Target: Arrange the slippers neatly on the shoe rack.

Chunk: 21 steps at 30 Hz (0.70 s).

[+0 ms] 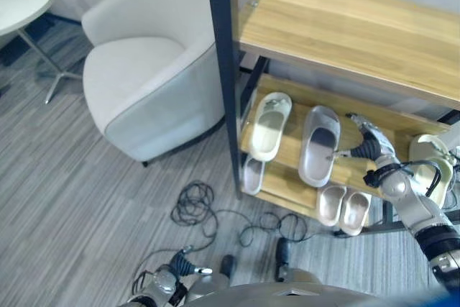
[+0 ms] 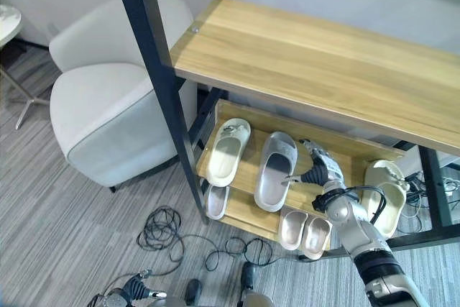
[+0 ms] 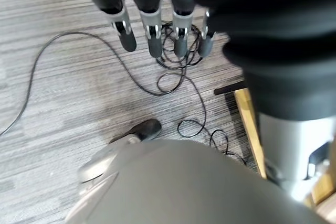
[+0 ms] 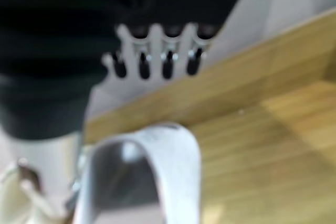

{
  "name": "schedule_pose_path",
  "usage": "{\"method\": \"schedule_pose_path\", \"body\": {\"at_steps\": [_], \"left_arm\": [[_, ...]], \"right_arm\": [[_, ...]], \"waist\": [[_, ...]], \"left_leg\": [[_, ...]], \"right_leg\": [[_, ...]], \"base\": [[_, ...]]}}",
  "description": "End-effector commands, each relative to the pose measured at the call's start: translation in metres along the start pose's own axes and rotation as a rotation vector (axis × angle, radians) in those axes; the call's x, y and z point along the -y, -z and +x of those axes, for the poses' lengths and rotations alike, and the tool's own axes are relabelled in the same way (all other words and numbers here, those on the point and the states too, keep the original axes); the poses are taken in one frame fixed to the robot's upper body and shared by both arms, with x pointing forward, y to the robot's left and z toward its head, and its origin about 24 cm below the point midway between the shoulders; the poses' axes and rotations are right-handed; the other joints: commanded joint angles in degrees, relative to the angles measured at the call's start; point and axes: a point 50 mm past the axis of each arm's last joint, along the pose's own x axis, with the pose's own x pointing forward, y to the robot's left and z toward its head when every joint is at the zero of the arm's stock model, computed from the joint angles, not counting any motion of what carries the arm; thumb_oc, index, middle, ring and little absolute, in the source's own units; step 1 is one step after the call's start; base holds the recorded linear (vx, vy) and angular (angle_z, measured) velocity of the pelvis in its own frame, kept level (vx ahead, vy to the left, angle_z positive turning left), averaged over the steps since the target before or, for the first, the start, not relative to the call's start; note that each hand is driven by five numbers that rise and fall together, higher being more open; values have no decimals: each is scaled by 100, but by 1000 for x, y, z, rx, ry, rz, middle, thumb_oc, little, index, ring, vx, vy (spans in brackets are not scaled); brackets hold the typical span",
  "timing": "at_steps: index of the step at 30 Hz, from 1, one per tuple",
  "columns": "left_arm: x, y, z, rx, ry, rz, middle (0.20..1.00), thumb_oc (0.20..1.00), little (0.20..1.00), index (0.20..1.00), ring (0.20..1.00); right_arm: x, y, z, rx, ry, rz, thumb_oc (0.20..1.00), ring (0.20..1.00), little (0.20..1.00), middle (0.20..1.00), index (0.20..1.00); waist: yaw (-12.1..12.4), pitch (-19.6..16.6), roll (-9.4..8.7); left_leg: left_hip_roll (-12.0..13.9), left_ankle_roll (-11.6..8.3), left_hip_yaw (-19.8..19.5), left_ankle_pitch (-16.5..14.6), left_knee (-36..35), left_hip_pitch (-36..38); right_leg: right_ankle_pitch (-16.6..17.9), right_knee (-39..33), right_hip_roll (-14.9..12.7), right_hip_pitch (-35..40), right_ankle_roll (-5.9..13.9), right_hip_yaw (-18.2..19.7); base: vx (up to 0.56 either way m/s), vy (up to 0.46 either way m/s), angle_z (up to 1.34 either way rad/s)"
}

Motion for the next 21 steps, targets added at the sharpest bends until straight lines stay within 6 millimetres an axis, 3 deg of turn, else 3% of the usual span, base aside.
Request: {"method": "schedule_pose_path", "body": {"at_steps": [1,13,21], "left_arm": [[7,-12,3,24,18,8,1000,1000,1000,1000,1000],[6,-34,7,98,11,-1,1000,1000,1000,1000,1000],[4,-48,9,148,-13,-3,1000,1000,1000,1000,1000]], "right_arm": [[49,-16,22,63,197,18,1000,1000,1000,1000,1000],[56,-21,29,67,245,0,1000,1000,1000,1000,1000],[71,-4,30,-36,365,-116,1000,1000,1000,1000,1000]], "waist": [[166,275,217],[246,461,259],[283,522,311]], "left_leg": [[153,-200,-133,54,49,-439],[80,-229,-309,55,174,-672],[73,-238,-330,56,154,-696]], "right_leg": [[-642,436,-30,99,456,142],[-707,506,-72,-8,451,6],[-722,478,-69,-25,459,-21]], "base": [[-18,-14,19],[12,-5,12],[3,-3,1]]}}
